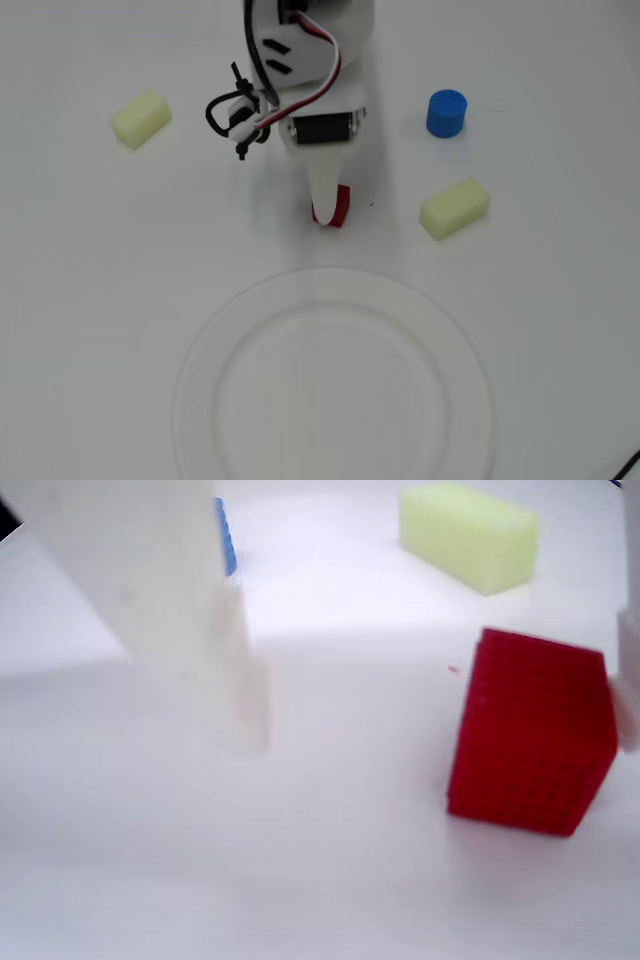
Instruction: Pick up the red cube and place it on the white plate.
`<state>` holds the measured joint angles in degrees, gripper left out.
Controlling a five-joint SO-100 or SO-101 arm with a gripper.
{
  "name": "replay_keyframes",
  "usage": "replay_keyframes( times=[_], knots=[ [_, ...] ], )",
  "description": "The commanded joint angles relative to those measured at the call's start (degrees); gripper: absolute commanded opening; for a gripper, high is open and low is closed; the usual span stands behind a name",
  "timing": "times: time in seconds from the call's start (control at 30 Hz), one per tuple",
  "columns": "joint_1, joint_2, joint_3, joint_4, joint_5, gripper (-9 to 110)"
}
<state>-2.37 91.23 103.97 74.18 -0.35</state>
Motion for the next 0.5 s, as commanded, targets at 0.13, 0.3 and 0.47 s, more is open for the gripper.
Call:
replay_keyframes(
  times=[0.13,0.3,0.47],
  knots=[
    [-1.1,-3.3,-4.5,-4.0,1.2,12],
    [-1.1,-3.1,-4.5,-5.1,0.5,0],
    [0.8,-1.1,-10.5,-3.8,-2.5,0]
  ],
)
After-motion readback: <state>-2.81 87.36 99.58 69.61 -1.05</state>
